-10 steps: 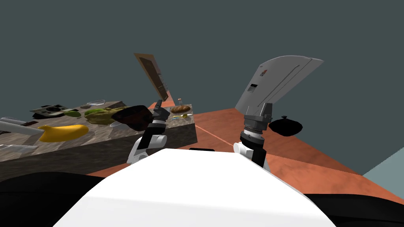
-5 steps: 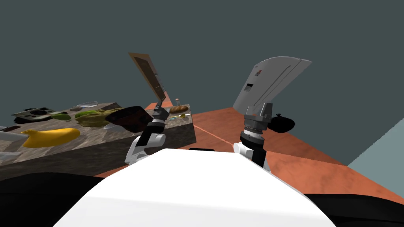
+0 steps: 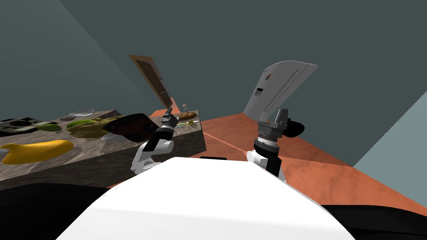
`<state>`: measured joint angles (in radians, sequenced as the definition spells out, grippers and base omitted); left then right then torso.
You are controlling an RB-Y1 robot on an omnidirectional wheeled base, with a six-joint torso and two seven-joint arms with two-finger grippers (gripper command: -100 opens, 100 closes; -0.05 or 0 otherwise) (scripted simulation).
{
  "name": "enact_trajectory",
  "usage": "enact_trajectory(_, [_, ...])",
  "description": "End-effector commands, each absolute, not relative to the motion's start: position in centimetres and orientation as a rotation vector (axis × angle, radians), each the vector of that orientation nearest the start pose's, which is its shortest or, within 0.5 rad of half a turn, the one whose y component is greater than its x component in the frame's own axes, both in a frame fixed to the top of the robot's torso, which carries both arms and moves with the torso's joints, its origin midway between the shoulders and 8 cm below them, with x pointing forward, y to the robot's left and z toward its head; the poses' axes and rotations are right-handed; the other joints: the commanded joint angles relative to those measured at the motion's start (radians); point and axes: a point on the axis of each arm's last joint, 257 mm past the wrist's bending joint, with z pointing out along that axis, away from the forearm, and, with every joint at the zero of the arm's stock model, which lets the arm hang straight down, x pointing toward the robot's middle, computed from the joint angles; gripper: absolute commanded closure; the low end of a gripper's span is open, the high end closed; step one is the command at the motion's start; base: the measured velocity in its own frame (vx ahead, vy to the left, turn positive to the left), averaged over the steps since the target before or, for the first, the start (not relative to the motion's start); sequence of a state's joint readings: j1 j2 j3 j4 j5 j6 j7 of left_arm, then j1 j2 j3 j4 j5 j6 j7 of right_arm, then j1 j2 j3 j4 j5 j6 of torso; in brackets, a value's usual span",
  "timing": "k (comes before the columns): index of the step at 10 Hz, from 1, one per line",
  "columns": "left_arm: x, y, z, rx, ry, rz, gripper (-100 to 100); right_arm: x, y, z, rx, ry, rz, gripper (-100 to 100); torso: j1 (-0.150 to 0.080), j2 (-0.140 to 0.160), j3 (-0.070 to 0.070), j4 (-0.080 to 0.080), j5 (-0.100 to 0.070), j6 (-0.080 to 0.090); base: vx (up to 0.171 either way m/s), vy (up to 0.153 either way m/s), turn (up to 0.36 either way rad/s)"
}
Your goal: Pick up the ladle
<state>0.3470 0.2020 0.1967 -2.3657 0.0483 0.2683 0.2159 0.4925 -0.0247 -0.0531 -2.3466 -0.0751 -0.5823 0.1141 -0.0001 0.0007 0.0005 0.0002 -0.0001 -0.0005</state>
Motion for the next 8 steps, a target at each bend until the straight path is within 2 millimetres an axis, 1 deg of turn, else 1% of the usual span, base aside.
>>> enact_trajectory(1, [42.2, 36.0, -3.8, -1.128, 0.955, -1.136, -100, 31.0, -29.4, 7.1, 0.514, 0.501, 1.225, 0, 0.0, 0.0, 0.0, 0.0, 0.0, 0.0, -0.005, -0.017, -0.145])
enact_trajectory(2, [42.3, 36.2, -4.4, -1.151, 0.967, -1.123, -100, 31.0, -29.4, 7.1, 0.514, 0.501, 1.226, 0, 0.0, 0.0, 0.0, 0.0, 0.0, 0.001, -0.006, -0.015, -0.066])
enact_trajectory(3, [42.5, 36.8, -4.6, -1.17, 0.972, -1.11, -100, 31.0, -29.4, 7.1, 0.514, 0.501, 1.225, 0, 0.0, 0.0, 0.0, 0.0, 0.0, 0.0, -0.005, -0.023, -0.14])
enact_trajectory(4, [42.6, 37.0, -5.3, -1.195, 0.985, -1.096, -100, 31.0, -29.4, 7.1, 0.514, 0.501, 1.225, 0, -0.001, 0.0, 0.0, 0.0, 0.0, 0.0, -0.007, -0.015, -0.06])
enact_trajectory(5, [42.6, 37.0, -5.5, -1.203, 0.989, -1.091, -100, 31.0, -29.4, 7.1, 0.514, 0.501, 1.225, 0, 0.0, 0.0, 0.0, 0.0, 0.0, 0.0, -0.004, -0.006, 0.02])
enact_trajectory(8, [43.0, 38.4, -7.0, -1.276, 1.016, -1.046, -100, 31.0, -29.4, 7.1, 0.514, 0.501, 1.225, 0, 0.0, 0.0, 0.0, 0.0, 0.0, 0.0, 0.0, -0.011, -0.107])
